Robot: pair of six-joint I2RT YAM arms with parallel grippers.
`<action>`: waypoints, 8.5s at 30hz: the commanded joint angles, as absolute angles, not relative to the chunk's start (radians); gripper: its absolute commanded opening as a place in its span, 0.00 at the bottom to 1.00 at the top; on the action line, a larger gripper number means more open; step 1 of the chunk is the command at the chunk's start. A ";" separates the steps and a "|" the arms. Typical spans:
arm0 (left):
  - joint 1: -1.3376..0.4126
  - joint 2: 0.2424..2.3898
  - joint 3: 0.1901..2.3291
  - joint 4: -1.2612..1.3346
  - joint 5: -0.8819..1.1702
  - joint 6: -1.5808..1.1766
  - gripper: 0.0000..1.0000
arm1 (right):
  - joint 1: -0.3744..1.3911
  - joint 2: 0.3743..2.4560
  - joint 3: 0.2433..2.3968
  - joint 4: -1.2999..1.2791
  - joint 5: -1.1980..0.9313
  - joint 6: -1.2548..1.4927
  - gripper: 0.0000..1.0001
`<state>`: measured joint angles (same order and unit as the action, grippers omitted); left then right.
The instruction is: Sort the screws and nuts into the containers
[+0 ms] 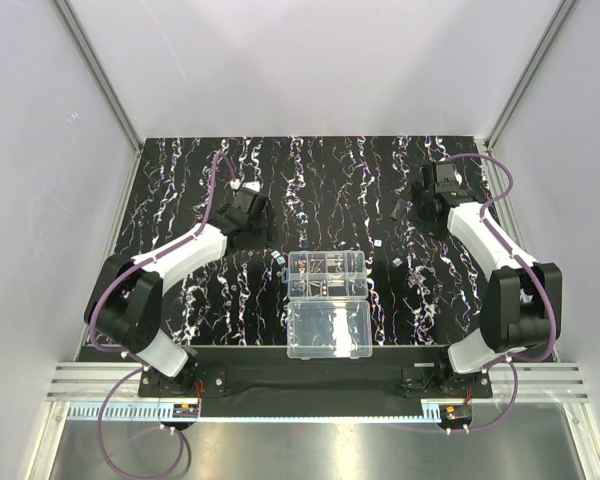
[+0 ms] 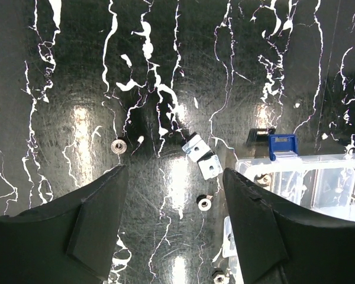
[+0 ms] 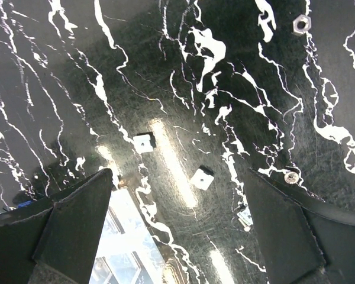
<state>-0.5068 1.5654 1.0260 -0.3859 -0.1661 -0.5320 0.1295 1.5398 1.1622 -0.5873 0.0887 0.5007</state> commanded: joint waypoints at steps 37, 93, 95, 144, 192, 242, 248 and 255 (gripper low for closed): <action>-0.509 1.457 1.060 -0.403 -0.110 -0.502 0.99 | 0.140 1.491 0.785 -0.517 -0.019 0.594 0.72; -0.509 1.471 1.042 -0.405 -0.115 -0.505 0.99 | 0.291 1.668 0.890 -0.672 0.094 0.589 0.00; -0.509 1.463 1.045 -0.410 -0.115 -0.506 0.99 | 0.299 1.652 0.910 -0.693 0.087 0.588 0.00; -0.442 1.302 0.988 -0.423 -0.127 -0.500 0.99 | 0.344 1.672 1.497 -0.858 0.069 0.472 0.74; -0.385 1.733 1.254 -0.367 -0.339 -0.482 0.93 | -0.083 1.503 1.141 -0.640 0.043 0.469 1.00; -0.313 2.137 1.534 -0.488 -0.207 -0.479 0.32 | -0.083 1.528 1.138 -0.649 0.046 0.446 1.00; -0.311 2.135 1.532 -0.489 -0.196 -0.453 0.19 | -0.083 1.516 1.132 -0.649 0.054 0.449 1.00; -0.313 2.083 1.482 -0.446 -0.173 -0.440 0.05 | -0.083 1.519 1.132 -0.647 0.035 0.451 1.00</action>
<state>-0.3141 2.1174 1.5318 -0.4603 -0.2298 -0.4522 -0.0856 1.5532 1.1221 -0.6544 0.0406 0.4519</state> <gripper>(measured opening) 0.101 0.994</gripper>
